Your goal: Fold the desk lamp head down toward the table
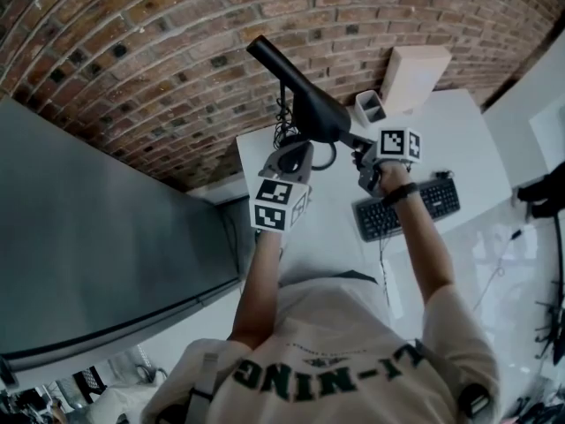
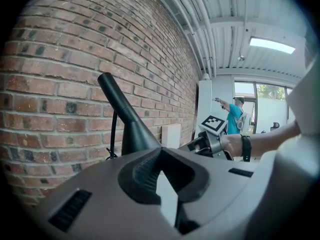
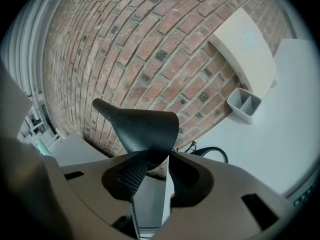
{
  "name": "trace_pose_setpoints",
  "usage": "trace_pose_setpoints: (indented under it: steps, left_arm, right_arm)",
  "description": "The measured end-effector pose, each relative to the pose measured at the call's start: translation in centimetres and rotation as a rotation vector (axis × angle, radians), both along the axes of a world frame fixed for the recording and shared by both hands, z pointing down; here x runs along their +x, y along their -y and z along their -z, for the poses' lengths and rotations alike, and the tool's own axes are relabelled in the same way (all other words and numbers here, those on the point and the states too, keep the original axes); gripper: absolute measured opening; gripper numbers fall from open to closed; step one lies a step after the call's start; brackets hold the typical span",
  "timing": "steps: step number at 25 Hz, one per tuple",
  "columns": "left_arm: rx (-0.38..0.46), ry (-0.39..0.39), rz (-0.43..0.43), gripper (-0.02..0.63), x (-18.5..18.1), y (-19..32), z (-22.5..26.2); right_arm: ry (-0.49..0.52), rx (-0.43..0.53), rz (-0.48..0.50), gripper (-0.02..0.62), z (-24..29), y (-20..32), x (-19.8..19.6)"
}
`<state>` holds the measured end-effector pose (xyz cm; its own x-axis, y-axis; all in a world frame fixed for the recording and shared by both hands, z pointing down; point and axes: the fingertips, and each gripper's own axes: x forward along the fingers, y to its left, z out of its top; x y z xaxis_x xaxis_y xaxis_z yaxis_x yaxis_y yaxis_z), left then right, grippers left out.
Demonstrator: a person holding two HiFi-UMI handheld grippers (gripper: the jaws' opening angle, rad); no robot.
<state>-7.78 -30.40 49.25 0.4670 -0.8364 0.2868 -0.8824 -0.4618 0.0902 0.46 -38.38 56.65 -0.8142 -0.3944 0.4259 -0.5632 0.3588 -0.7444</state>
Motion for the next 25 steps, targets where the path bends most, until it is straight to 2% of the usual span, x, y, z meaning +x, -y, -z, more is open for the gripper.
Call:
trace_pose_setpoints:
  steps: [12,18,22,25]
  left_arm:
    - [0.009,0.008,0.028,-0.006,-0.8,-0.3,0.3]
    - [0.009,0.009,0.042,-0.006,-0.9,-0.4,0.4]
    - [0.016,0.004,0.046,-0.008,-0.9,-0.4,0.7]
    - [0.021,0.001,0.051,-0.007,-1.0,-0.3,0.9]
  right_arm:
    - [0.004,0.010,-0.018,0.117,-1.3,0.6,-0.9]
    - [0.067,-0.022,-0.020,0.117,-1.3,0.4,-1.2]
    - [0.009,0.039,-0.024,0.117,-1.5,0.1,-0.9]
    - [-0.132,0.139,-0.043,0.117,-1.6,-0.1,0.6]
